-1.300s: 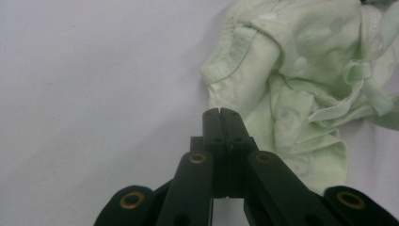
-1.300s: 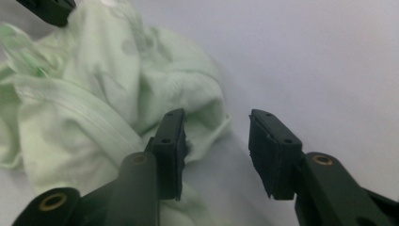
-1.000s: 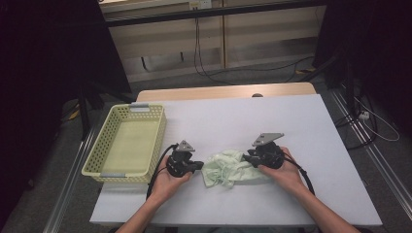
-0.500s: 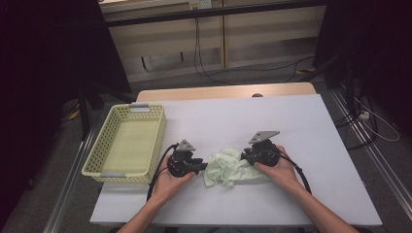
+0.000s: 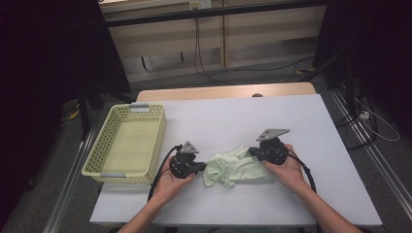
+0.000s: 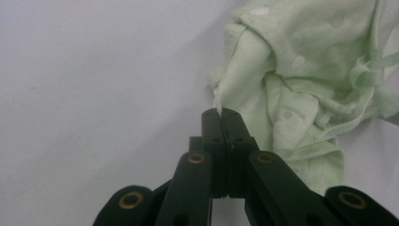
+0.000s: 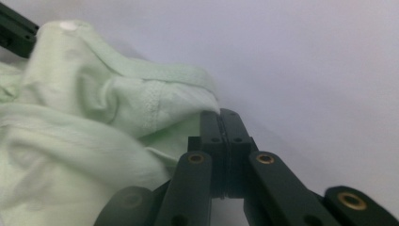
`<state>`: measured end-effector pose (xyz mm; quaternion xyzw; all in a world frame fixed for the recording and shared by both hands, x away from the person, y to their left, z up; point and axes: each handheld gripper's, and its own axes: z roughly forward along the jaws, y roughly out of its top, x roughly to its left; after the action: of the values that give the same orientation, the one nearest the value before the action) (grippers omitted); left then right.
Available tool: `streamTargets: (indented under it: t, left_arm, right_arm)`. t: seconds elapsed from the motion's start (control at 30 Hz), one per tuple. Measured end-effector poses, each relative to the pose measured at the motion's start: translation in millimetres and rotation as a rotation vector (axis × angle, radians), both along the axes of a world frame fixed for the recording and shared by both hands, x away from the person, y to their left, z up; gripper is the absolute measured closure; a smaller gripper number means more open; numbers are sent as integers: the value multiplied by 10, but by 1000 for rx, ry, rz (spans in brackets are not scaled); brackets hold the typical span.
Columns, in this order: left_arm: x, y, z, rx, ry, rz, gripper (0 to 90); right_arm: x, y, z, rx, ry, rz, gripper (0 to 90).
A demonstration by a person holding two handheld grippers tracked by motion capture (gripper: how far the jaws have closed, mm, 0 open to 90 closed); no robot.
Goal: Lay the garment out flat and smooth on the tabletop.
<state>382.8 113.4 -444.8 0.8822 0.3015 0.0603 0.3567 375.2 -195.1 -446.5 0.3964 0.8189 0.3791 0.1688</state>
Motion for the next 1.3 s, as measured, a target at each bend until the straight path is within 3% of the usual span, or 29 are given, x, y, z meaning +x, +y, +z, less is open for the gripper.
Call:
streamTargets:
  t: [0.2,0.43,0.57,0.73,0.87,1.13,1.3]
  left_arm:
    - [13,-21,119,33,-74,10,900]
    - [47,-14,224,-13,-113,36,900]
    - [44,-10,350,-73,-150,50,900]
    - [-38,-18,463,-107,-194,32,900]
    - [-122,-37,425,-77,-192,-10,899]
    - [-251,-27,273,-30,-149,-69,896]
    - [-272,-17,255,-24,-131,-93,893]
  right_arm:
    - [-8,-125,104,-20,-55,-27,900]
    - [10,-262,235,11,-101,-67,900]
    - [-7,-270,369,41,-158,-75,900]
    - [-75,-300,515,79,-212,-75,900]
    - [-156,-292,503,89,-200,-52,900]
    - [-445,-222,361,66,-154,33,900]
    - [-656,-181,230,26,-108,92,900]
